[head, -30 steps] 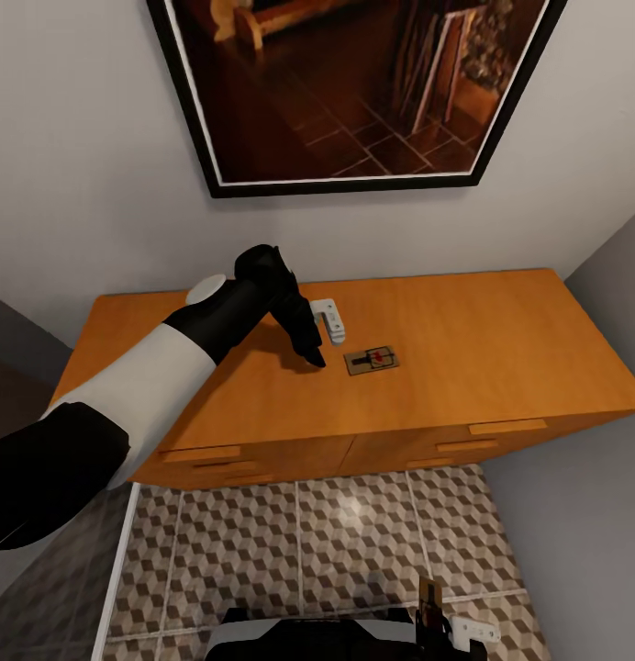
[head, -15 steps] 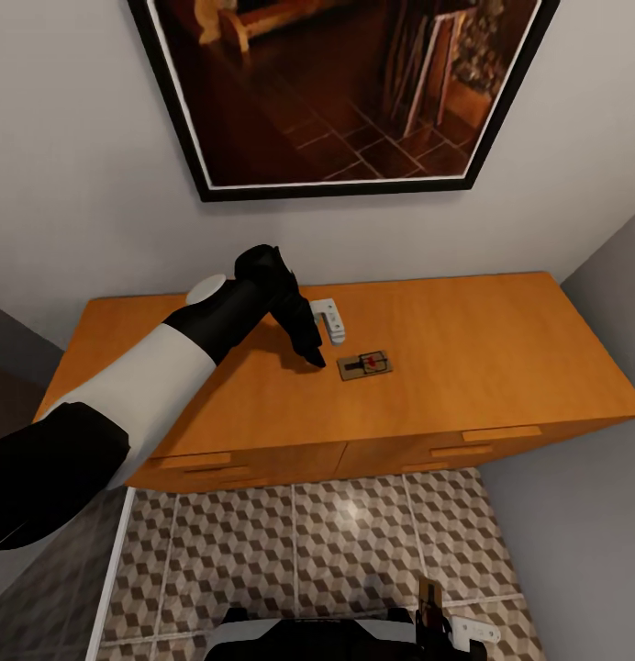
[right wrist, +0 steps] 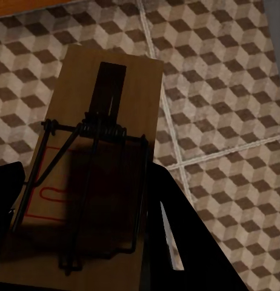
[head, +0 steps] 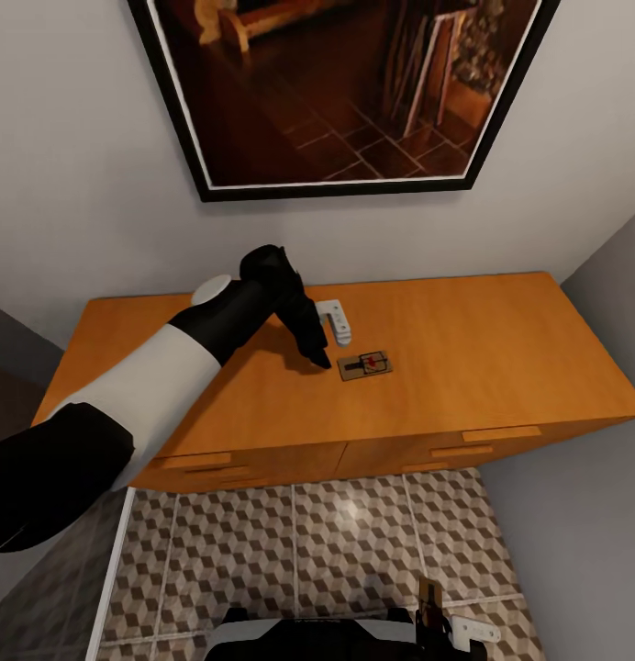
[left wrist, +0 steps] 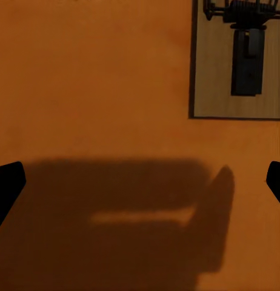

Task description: Take the four mousetraps from the cabinet in the bathroom and place them on the bathroom floor. Make sure all four end up on the same floor surface, and ensure that at least two of them are either under or directly next to the same bathroom sink.

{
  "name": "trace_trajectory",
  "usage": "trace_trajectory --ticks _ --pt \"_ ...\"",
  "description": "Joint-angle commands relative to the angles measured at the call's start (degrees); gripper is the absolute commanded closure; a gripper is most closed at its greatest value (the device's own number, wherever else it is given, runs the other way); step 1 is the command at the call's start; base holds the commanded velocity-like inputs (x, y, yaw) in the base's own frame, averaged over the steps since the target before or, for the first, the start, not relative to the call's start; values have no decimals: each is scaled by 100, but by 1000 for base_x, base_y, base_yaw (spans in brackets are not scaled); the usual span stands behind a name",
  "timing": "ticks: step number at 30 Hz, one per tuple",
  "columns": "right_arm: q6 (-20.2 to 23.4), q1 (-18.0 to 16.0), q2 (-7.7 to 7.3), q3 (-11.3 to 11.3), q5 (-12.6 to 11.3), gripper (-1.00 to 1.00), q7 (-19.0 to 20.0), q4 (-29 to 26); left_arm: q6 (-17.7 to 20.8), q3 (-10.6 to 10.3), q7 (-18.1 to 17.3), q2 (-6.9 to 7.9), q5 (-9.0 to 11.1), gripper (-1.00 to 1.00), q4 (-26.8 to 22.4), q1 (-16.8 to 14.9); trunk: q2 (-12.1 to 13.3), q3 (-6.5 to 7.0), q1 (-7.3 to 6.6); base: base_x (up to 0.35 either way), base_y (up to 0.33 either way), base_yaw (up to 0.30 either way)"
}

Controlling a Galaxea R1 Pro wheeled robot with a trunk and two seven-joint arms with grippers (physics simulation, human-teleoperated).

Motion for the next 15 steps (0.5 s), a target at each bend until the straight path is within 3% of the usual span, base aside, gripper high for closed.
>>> trace_trajectory --ticks 1,15 --pt "-14 -3 1 50 -20 100 -40 3 55 -2 -44 -4 -37 -100 -5 -4 -9 -7 3 0 0 0" --pt "-11 -3 1 50 -20 100 -39 3 55 -3 -52 -42 -26 -100 -5 -2 -9 -7 3 0 0 0"
